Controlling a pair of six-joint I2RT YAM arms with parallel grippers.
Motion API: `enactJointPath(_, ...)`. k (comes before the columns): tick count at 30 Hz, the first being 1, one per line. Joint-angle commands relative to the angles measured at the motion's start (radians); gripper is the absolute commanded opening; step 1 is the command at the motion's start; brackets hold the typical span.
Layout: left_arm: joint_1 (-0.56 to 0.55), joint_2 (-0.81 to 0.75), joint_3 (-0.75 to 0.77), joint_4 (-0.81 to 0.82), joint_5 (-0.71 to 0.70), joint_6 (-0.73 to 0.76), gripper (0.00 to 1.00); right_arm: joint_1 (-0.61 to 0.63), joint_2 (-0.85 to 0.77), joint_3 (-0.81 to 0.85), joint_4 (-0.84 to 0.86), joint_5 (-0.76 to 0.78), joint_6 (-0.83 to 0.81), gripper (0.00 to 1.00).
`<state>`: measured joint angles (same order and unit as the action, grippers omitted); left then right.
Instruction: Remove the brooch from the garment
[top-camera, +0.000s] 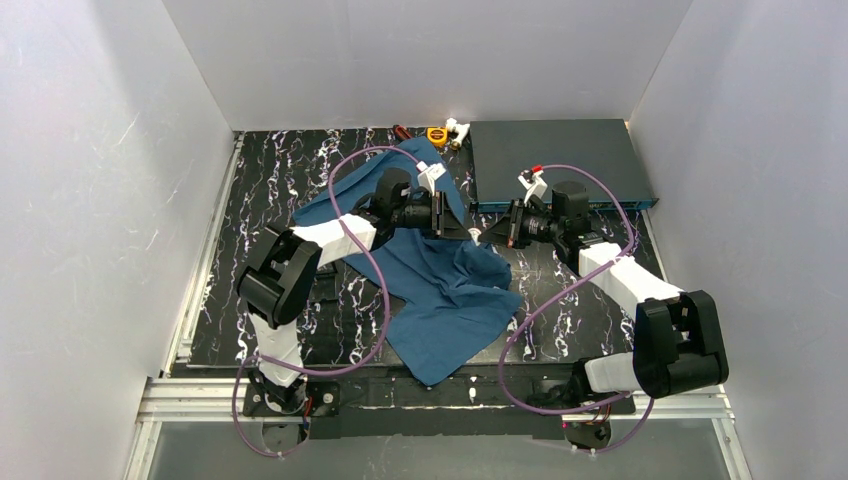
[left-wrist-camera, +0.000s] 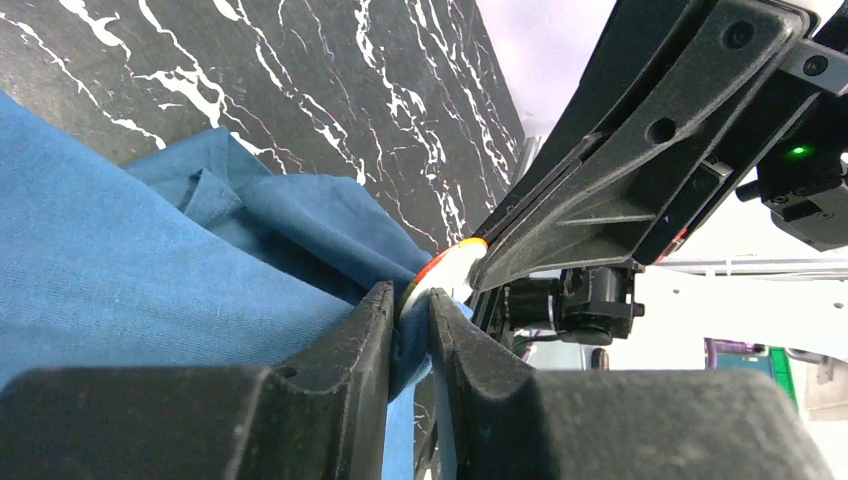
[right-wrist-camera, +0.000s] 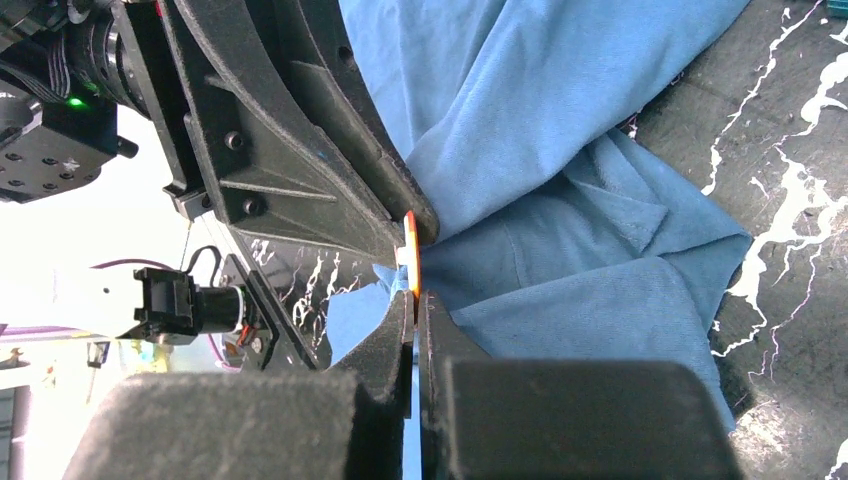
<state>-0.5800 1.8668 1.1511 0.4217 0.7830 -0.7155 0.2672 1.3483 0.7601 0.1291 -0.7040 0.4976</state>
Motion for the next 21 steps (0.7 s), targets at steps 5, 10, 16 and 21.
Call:
enactJointPath(5, 0.003, -0.033, -0.020, 0.018, -0.012, 0.006, 0.13, 0.002, -0.040, 0.008, 0.014, -0.020, -0.018, 0.01)
enactJointPath(10, 0.006, -0.036, -0.030, 0.076, 0.031, -0.009, 0.36, 0.003, -0.035, 0.007, 0.013, -0.018, -0.021, 0.01)
enactJointPath(16, 0.013, -0.045, -0.041, 0.102, 0.040, -0.023, 0.47, 0.001, -0.037, 0.016, -0.001, -0.004, -0.035, 0.01)
enactJointPath(21, 0.037, -0.069, -0.059, 0.101, 0.030, 0.007, 0.55, 0.003, -0.031, 0.054, -0.086, 0.043, -0.136, 0.01)
